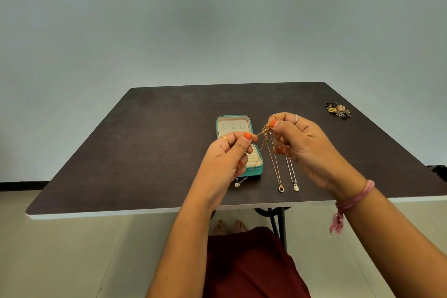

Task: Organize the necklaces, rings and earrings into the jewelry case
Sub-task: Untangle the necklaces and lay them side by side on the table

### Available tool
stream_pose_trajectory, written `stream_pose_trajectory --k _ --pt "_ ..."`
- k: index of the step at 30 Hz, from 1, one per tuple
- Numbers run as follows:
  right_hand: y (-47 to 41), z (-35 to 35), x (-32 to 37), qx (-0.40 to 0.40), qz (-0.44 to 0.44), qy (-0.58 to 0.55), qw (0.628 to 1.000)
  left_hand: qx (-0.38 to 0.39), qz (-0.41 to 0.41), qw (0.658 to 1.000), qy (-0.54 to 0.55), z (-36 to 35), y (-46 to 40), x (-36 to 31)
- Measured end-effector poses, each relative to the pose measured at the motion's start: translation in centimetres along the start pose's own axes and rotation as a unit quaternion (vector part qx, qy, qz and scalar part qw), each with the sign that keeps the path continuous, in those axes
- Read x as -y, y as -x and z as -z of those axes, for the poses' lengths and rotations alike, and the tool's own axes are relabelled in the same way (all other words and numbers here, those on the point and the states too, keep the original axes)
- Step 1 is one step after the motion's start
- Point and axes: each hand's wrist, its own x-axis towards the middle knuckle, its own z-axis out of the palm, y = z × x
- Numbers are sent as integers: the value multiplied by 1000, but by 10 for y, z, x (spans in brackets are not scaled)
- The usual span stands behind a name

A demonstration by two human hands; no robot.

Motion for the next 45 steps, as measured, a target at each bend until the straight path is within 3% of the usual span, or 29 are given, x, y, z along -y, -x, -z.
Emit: stream_pose_trajectory --k 7,17,24,32,38,41,45 --pt "-1 -6 -1 7 -31 -22 999 19 26 992 119 -5 1 -7" --pt "0 -5 3 30 -33 -7 999 -30 19 999 -36 -14 -1 -2" --pt "-1 3 2 14 20 87 996 -73 4 997 0 -15 -2 2" --pt "-2 8 2 23 51 152 987 -78 43 992 92 -19 -1 1" --pt "-3 7 1 16 60 183 981 -119 41 990 70 -24 -2 4" --pt "-3 2 0 16 46 153 987 -132 30 989 66 -29 -2 3" --pt "0 -11 -5 23 -9 25 999 -132 14 987 95 -37 -4 2"
